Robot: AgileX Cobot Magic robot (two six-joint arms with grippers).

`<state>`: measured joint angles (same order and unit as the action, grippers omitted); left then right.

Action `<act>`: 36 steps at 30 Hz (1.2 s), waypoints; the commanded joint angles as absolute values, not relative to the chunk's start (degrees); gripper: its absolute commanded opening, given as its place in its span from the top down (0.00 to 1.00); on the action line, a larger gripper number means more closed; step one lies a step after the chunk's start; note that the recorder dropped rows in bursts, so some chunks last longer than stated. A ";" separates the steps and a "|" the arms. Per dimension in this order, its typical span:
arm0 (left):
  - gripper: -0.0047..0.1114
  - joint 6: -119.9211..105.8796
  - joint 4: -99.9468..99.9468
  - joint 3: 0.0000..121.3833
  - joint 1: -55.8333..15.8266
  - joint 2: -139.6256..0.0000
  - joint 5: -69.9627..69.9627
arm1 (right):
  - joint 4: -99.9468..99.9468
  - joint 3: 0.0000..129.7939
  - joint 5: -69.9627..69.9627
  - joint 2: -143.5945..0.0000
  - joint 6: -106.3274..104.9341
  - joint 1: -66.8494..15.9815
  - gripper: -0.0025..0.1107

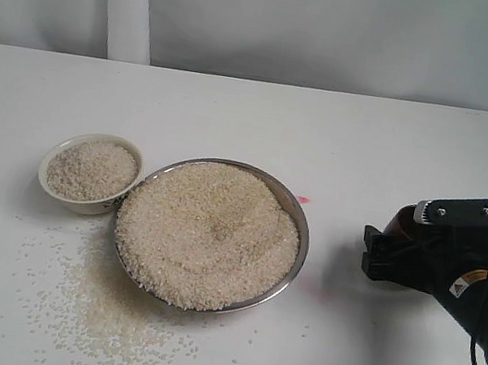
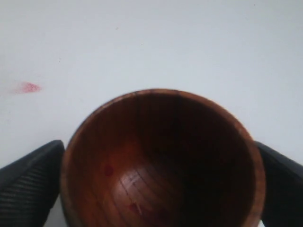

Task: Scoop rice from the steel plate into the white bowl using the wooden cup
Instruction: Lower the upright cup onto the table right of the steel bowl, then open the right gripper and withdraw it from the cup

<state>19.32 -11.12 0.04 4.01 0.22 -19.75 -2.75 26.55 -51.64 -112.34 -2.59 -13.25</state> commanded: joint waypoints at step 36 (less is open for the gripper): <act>0.96 19.45 -11.27 0.00 3.75 0.00 -19.36 | 0.81 26.47 -41.09 -80.60 -2.86 -13.32 0.98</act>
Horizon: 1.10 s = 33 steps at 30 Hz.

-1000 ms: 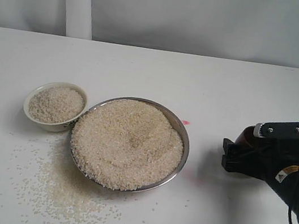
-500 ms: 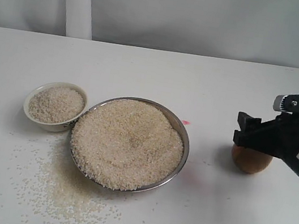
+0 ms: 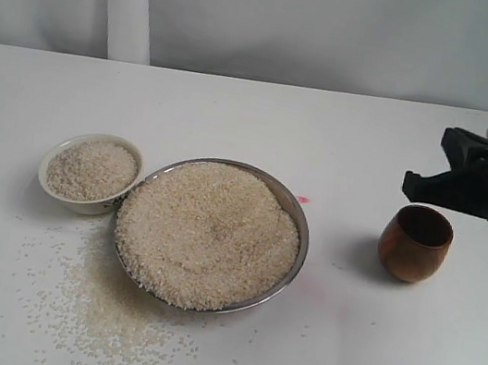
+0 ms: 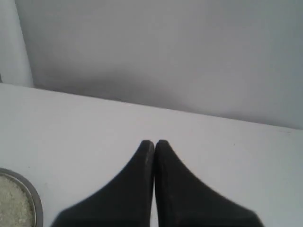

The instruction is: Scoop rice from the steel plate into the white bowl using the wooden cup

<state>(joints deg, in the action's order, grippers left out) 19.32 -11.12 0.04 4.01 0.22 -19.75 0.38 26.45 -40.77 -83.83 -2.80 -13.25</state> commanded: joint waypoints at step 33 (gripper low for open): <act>0.96 19.45 -11.27 0.00 3.75 0.00 -19.36 | 10.20 26.47 -8.23 -41.99 -3.08 -13.19 0.98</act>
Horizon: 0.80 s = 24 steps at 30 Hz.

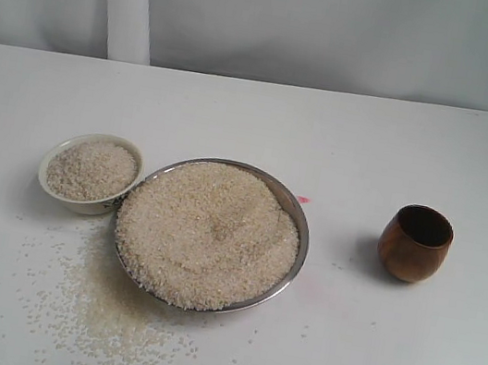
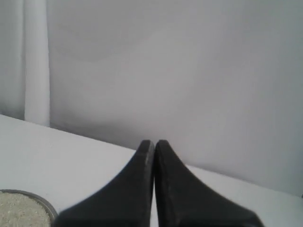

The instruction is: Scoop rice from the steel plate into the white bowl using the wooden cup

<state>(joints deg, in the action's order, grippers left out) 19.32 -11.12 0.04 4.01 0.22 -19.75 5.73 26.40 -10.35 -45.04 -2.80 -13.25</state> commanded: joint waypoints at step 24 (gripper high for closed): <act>0.96 19.45 -11.27 0.00 3.75 0.00 -19.36 | 7.99 2.34 1.29 -4.42 -0.64 -13.19 0.98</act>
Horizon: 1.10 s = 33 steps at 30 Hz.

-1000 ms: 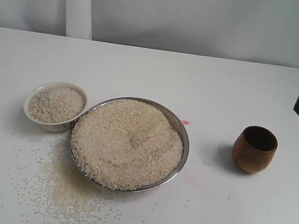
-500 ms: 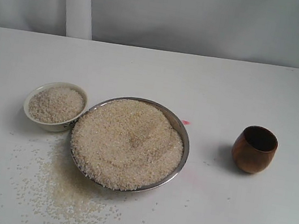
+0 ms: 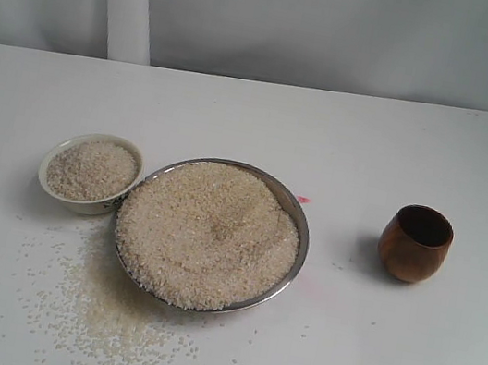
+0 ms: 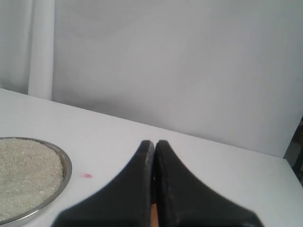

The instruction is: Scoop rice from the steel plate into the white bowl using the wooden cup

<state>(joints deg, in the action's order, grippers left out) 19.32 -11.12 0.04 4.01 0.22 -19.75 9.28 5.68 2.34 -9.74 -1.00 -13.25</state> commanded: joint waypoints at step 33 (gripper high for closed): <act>0.96 19.45 -11.27 0.00 3.75 0.00 -19.36 | 6.88 0.00 12.95 0.00 -0.64 -13.19 0.98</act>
<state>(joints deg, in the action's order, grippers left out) 19.32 -11.12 0.04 4.01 0.22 -19.75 7.27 0.14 12.47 -0.22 -0.82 -13.25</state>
